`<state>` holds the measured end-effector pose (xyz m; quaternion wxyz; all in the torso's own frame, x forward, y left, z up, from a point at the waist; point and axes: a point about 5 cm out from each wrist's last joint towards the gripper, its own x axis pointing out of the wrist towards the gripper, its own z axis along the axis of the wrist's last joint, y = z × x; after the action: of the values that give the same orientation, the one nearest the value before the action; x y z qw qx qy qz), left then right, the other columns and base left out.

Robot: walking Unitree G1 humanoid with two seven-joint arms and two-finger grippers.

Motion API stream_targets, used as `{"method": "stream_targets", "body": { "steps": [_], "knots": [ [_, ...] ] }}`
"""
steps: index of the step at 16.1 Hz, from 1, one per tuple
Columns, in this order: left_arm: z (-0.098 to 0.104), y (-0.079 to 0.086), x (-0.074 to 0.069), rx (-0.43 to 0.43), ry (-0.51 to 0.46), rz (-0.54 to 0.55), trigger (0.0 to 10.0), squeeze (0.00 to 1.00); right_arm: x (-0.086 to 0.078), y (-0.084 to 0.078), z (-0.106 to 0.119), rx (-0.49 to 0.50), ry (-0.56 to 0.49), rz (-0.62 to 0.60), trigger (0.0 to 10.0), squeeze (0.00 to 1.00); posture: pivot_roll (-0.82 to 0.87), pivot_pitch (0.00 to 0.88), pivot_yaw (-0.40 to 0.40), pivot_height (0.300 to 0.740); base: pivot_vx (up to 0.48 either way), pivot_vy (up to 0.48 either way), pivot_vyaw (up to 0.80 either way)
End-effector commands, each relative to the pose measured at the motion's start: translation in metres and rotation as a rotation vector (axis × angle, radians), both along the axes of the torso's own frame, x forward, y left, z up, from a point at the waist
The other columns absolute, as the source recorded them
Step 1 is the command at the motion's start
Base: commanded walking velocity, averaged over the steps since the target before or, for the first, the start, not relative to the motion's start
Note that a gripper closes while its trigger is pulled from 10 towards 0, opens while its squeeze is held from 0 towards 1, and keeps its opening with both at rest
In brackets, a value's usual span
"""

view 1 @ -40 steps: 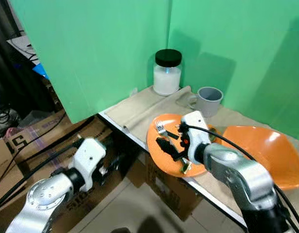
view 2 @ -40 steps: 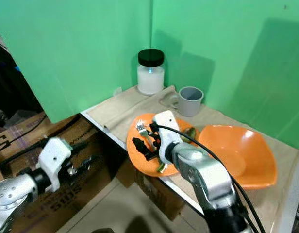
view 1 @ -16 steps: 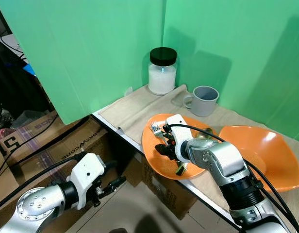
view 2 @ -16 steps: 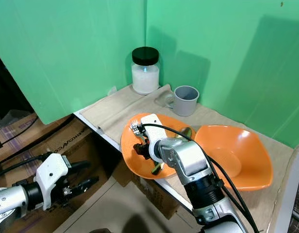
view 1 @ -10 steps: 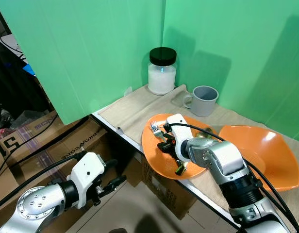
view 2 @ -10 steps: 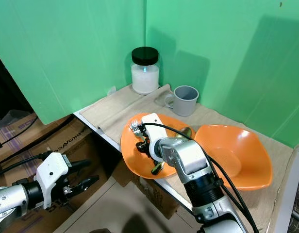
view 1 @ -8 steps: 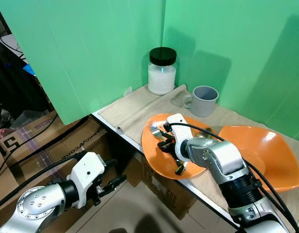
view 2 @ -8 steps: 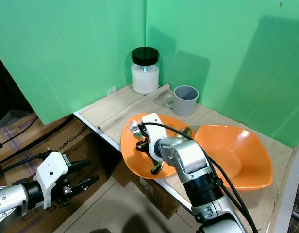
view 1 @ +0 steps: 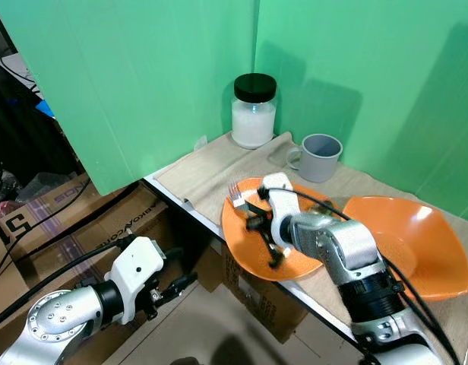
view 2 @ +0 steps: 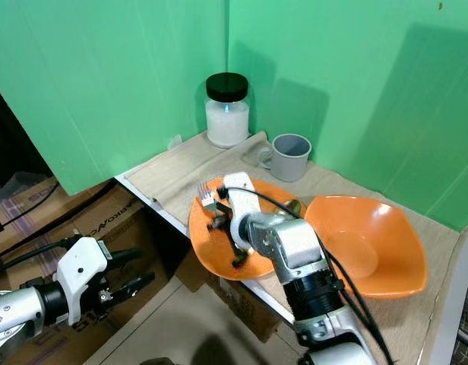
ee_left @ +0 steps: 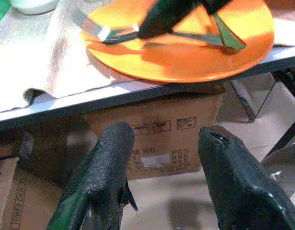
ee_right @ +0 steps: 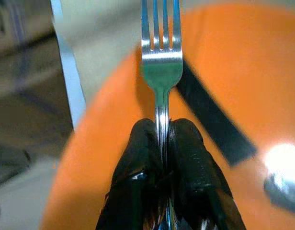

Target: Setting the table

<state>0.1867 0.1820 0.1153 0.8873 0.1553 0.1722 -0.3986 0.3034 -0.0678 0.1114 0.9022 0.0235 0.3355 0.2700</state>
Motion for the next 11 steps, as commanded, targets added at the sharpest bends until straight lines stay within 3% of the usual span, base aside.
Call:
{"method": "stream_targets", "body": {
  "steps": [1, 2, 5, 8, 9, 10, 11],
  "knots": [
    [0.002, 0.001, 0.004, 0.019, -0.024, 0.007, 10.0, 0.0, 0.011, 0.0, 0.017, 0.075, -0.074, -0.039, 0.0, 0.0, 0.12, 0.0, 0.034, 0.74, 0.0, 0.0, 0.0],
    [0.003, 0.002, 0.007, 0.02, -0.032, 0.008, 10.0, 0.0, 0.017, -0.001, 0.027, 0.16, -0.109, -0.079, 0.0, 0.0, 0.12, 0.0, 0.039, 0.74, 0.0, 0.0, 0.0],
    [0.004, 0.002, 0.011, 0.023, -0.046, 0.005, 10.0, 0.0, 0.024, -0.005, 0.042, 0.294, -0.174, -0.135, 0.0, 0.0, 0.11, 0.0, 0.047, 0.74, 0.0, 0.0, 0.0],
    [0.009, 0.002, 0.026, 0.024, -0.093, 0.007, 10.0, 0.0, 0.029, -0.014, 0.066, 0.519, -0.282, -0.224, 0.0, 0.0, 0.1, 0.0, 0.067, 0.74, 0.0, 0.0, 0.0],
    [0.016, -0.001, 0.033, -0.004, -0.136, 0.027, 10.0, 0.0, 0.027, -0.019, 0.075, 0.563, -0.326, -0.231, 1.1, 0.0, 0.1, 0.0, 0.068, 0.74, 0.0, 0.0, 0.0],
    [0.03, -0.008, 0.046, -0.067, -0.218, 0.078, 10.0, 0.0, 0.019, -0.03, 0.086, 0.561, -0.399, -0.231, 7.9, 0.0, 0.09, 0.0, 0.068, 0.74, 0.0, 0.0, 0.0],
    [0.034, -0.012, 0.051, -0.096, -0.238, 0.103, 10.0, 0.0, 0.015, -0.036, 0.09, 0.544, -0.446, -0.248, 9.9, 0.0, 0.08, 0.0, 0.07, 0.74, 0.0, 0.0, 0.0]
  ]
}}
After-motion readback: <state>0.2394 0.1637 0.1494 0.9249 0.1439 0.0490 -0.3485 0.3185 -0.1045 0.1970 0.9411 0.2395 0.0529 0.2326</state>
